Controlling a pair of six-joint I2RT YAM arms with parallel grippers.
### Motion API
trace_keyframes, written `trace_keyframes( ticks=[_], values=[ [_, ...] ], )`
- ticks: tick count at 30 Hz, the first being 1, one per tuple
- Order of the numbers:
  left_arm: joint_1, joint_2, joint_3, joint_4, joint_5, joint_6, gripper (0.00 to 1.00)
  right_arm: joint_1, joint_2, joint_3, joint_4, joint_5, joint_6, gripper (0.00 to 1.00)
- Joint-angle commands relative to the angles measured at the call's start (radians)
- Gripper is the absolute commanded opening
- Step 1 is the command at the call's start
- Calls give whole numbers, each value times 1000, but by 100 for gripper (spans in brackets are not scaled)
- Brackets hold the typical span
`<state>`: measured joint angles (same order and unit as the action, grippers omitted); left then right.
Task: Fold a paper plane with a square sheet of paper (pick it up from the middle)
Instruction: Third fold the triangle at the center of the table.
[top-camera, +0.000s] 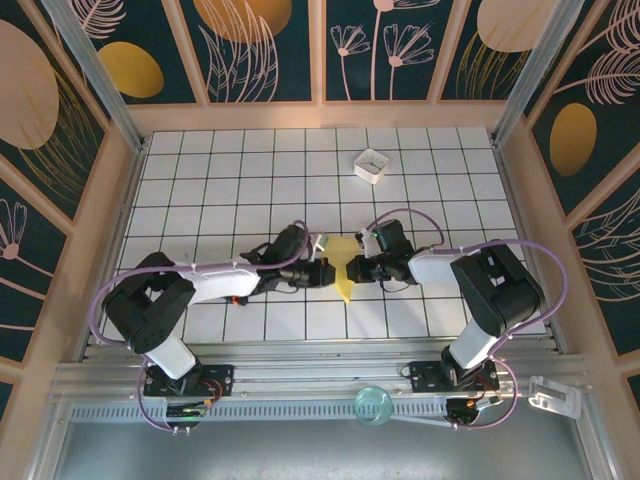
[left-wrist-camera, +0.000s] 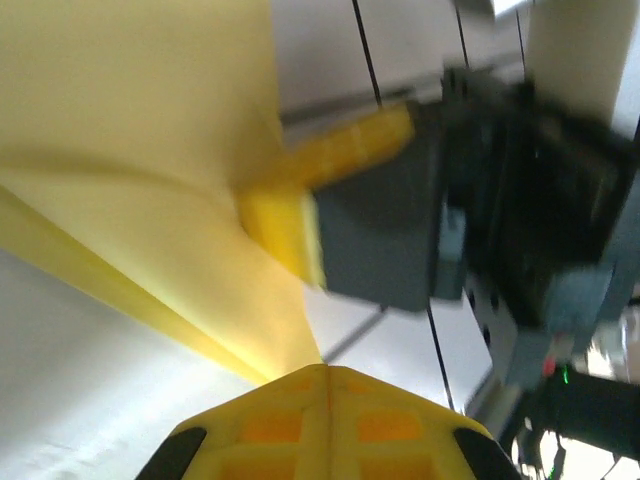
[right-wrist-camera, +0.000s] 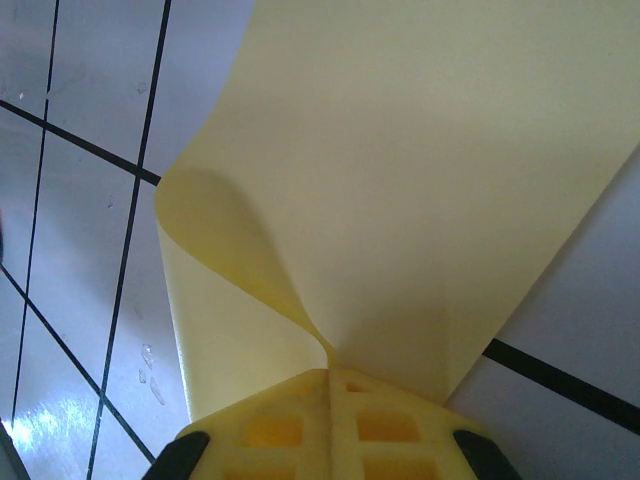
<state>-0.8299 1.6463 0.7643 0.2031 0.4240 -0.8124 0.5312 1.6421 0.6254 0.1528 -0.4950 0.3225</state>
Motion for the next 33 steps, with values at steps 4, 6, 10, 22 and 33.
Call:
trace_keyframes(
  ticks=[4, 6, 10, 22, 33],
  values=[
    [-44, 84, -1, 167, 93, -84, 0, 6, 42, -26, -60, 52, -16, 0],
    [-49, 112, 5, 174, 96, -85, 0, 6, 42, -28, -59, 50, -14, 0],
    [-50, 141, 15, 165, 99, -76, 0, 4, 42, -30, -57, 49, -16, 0],
    [-52, 195, 29, 151, 111, -66, 0, 0, 45, -29, -56, 46, -17, 0],
    [-51, 206, 33, 81, 84, -31, 0, -2, 46, -29, -56, 46, -19, 0]
  ],
)
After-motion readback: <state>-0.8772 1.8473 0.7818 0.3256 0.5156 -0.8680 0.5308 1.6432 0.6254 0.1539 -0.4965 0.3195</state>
